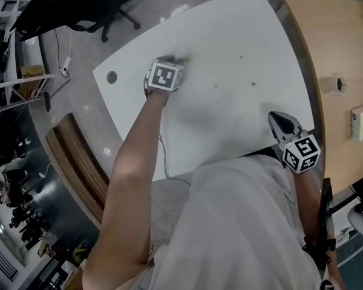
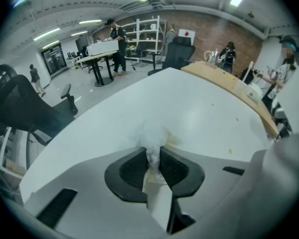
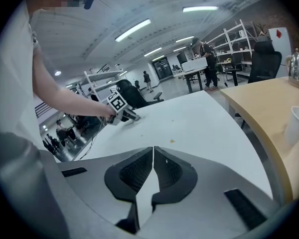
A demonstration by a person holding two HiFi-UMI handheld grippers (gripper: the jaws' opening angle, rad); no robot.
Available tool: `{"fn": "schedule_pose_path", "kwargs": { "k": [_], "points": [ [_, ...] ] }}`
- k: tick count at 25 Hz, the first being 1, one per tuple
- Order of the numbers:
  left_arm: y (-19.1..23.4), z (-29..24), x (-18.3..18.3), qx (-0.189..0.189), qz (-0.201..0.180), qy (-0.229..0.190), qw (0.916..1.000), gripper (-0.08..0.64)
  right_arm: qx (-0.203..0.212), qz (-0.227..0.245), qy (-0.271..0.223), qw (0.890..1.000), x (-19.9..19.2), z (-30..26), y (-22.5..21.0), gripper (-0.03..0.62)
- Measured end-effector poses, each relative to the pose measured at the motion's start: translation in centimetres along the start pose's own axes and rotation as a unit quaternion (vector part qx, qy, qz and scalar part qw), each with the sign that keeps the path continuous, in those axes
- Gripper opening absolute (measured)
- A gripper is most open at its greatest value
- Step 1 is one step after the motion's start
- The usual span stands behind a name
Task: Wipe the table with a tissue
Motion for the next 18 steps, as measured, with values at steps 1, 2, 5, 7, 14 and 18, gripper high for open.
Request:
{"fn": "schedule_pose_path", "kwargs": {
  "k": [1,2,5,7,14,18],
  "points": [
    [-1.3,0.2,-0.7,-0.016,-0.012,0.005,0.9998,0.063,0.002,0.002,-0.002,1.0,0.2,-0.1,0.2,0.018],
    [-2.4,0.5,-1.6,-0.03,-0.022,0.008,0.9993,0.063,0.004,0.002,-0.003,1.0,0.4,-0.2,0.3,0.018],
    [-4.5,1.0,-4.6,-0.062,-0.01,0.007,0.998,0.063,0.005,0.002,-0.006,1.0,0.4,-0.3,0.1,0.018],
    [-5.1,1.5,-6.2,-0.078,0.016,-0.003,0.9968,0.063,0.004,0.0,-0.006,1.0,0.3,-0.1,0.0,0.018],
    [-8.4,4.6,-6.7,-0.079,0.024,-0.079,0.9935,0.063,0.007,0.005,-0.017,1.0,1.0,0.2,0.9,0.018],
    [-11.6,3.7,-5.3,-0.059,0.006,-0.08,0.995,0.064,0.013,0.008,-0.022,1.0,0.8,0.2,1.2,0.018]
  ]
}}
Point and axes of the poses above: the fingertips, and each gripper's own axes: z backward along the fingers, y to its left, x out of its top, the point moved 2 cm from there along z, backward along the fingers, and after that the axes turned 9 degrees about y, right-handed, at the moved point
